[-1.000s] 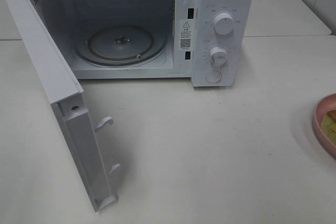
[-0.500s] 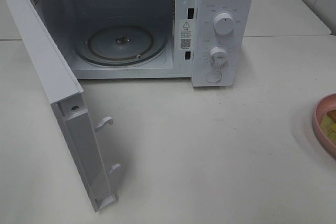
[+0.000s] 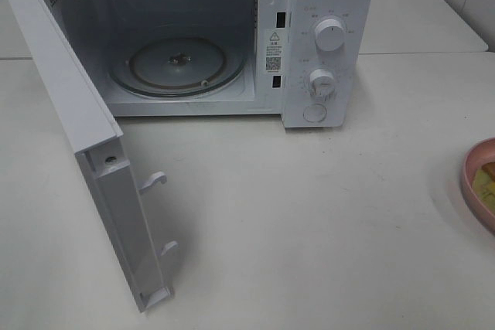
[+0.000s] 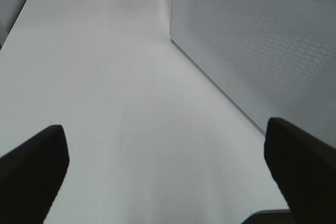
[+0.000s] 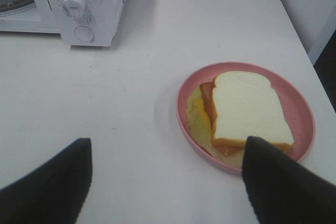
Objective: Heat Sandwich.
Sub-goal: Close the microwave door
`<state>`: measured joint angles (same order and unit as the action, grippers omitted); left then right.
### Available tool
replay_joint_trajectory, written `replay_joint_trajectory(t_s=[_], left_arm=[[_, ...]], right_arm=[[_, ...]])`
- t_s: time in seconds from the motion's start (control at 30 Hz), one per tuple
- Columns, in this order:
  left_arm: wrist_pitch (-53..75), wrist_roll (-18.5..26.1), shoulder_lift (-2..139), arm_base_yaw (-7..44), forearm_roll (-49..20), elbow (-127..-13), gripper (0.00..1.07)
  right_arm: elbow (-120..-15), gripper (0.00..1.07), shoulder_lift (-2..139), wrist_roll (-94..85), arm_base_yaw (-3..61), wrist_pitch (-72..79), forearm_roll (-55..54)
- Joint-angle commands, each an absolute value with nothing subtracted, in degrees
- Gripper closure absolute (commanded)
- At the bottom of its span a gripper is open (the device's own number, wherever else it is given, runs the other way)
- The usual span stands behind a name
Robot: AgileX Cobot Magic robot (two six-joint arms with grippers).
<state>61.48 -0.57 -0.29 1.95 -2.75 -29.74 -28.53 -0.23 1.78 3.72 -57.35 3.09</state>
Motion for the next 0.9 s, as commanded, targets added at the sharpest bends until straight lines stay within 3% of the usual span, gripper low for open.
replay_joint_trajectory(t_s=[0.03, 0.5, 0.63, 0.9], left_arm=[[61.3, -1.1, -1.2, 1.9, -3.0, -29.6, 0.1], [55.8, -1.1, 0.6, 1.9, -3.7, -31.5, 0.13], [54.4, -1.1, 4.9, 1.9, -3.7, -31.5, 0.21], [47.4, -1.1, 14.6, 1.9, -3.7, -31.5, 0.64]], right_arm=[[-28.5, 0.32, -1.8, 2.0, 3.3, -57.1, 3.3], [-28.5, 0.32, -1.8, 2.0, 3.3, -57.1, 3.3], [-28.5, 0.32, -1.8, 2.0, 3.3, -57.1, 3.3], [-28.5, 0.32, -1.8, 2.0, 3.3, -57.1, 3.3]])
